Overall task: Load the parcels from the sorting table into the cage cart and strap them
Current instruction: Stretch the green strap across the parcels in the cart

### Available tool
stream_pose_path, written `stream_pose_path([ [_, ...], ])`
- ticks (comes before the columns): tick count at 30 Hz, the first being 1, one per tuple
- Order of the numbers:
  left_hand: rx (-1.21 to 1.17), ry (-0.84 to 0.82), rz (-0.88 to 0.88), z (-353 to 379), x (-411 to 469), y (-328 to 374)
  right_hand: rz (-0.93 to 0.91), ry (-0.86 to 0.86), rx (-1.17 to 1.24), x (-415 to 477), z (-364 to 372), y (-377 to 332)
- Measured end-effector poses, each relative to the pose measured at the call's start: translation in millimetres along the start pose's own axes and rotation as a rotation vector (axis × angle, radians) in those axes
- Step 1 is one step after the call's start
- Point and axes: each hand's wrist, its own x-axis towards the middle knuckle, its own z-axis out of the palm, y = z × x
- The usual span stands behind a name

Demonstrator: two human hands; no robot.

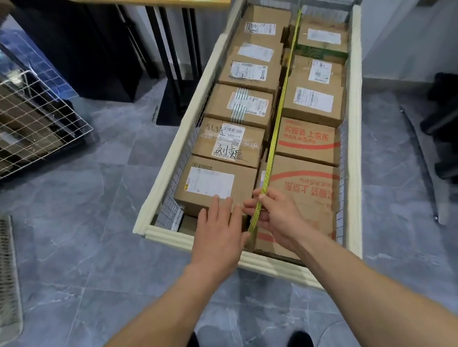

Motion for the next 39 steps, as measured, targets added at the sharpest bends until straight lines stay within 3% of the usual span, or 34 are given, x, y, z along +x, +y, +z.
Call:
stream_pose_path([
  [7,-0.160,-0.076,-0.004,56,-3,-3,0.003,0.033,-0.016,29,-4,49],
  [14,-0.147,-0.238,-0.021,51,11,3,-0.018,0.109,-0.007,38,3,75],
  [23,-0.176,-0.234,-0.217,53,19,11,-0.107,0.176,-0.175,45,1,90],
  [28,-0.229,-0.248,-0.247,47,20,12,-0.051,0.143,0.013,43,-4,86],
  [32,-0.224,-0.293,-0.250,46,21,12,-0.041,0.147,0.018,42,-6,88],
  [39,-0.068,-0.116,-0.201,67,16,14,0.028,0.198,-0.082,46,-1,90],
])
